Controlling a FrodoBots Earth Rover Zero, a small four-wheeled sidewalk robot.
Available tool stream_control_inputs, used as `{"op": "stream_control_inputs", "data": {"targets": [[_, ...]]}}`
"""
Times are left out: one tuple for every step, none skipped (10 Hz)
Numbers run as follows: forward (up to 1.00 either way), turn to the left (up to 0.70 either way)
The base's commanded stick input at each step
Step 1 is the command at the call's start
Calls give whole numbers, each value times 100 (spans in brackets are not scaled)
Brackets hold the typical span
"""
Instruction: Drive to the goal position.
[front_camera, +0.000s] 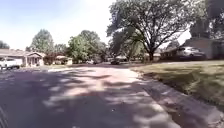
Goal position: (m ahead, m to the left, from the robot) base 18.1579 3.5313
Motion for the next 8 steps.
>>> {"op": "stream_control_inputs", "data": {"targets": [[69,3],[69,3],[69,3],[69,3],[69,3],[69,3],[69,3],[69,3]]}}
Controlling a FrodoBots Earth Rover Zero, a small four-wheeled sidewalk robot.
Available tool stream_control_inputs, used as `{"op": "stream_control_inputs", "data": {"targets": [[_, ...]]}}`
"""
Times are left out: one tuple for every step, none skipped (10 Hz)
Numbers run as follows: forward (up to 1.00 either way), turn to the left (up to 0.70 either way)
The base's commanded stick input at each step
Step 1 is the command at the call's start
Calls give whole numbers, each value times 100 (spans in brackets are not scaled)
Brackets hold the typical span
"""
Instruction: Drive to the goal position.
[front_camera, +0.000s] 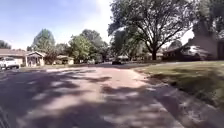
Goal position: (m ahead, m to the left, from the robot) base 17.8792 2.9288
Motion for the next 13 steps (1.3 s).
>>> {"op": "stream_control_inputs", "data": {"targets": [[69,3],[69,3],[69,3],[69,3],[69,3],[69,3],[69,3],[69,3],[69,3],[69,3],[69,3],[69,3],[69,3]]}}
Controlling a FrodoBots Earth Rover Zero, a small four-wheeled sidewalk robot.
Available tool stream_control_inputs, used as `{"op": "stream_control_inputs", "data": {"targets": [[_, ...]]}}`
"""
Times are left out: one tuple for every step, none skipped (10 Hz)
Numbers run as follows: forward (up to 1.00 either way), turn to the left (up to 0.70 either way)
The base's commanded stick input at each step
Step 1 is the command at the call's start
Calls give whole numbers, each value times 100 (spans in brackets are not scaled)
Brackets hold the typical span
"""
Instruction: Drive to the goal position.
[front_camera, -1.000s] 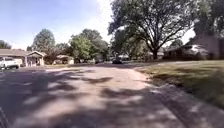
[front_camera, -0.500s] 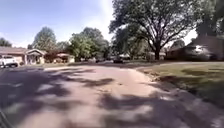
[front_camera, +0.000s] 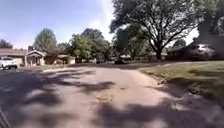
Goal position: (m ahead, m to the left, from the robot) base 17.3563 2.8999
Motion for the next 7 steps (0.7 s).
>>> {"op": "stream_control_inputs", "data": {"targets": [[69,3],[69,3],[69,3],[69,3],[69,3],[69,3],[69,3]]}}
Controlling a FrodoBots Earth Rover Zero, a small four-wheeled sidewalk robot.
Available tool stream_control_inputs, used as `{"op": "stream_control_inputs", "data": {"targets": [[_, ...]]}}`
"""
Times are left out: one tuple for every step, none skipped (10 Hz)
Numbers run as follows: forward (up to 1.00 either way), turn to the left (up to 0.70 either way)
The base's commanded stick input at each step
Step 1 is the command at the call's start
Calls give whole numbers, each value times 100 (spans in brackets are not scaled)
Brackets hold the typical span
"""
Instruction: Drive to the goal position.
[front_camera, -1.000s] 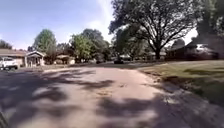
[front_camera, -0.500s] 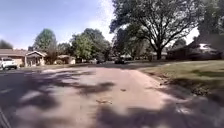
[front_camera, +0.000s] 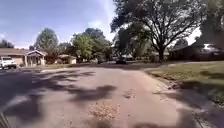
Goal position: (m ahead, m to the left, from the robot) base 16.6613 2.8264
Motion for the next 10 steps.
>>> {"op": "stream_control_inputs", "data": {"targets": [[69,3],[69,3],[69,3],[69,3],[69,3],[69,3],[69,3],[69,3],[69,3],[69,3]]}}
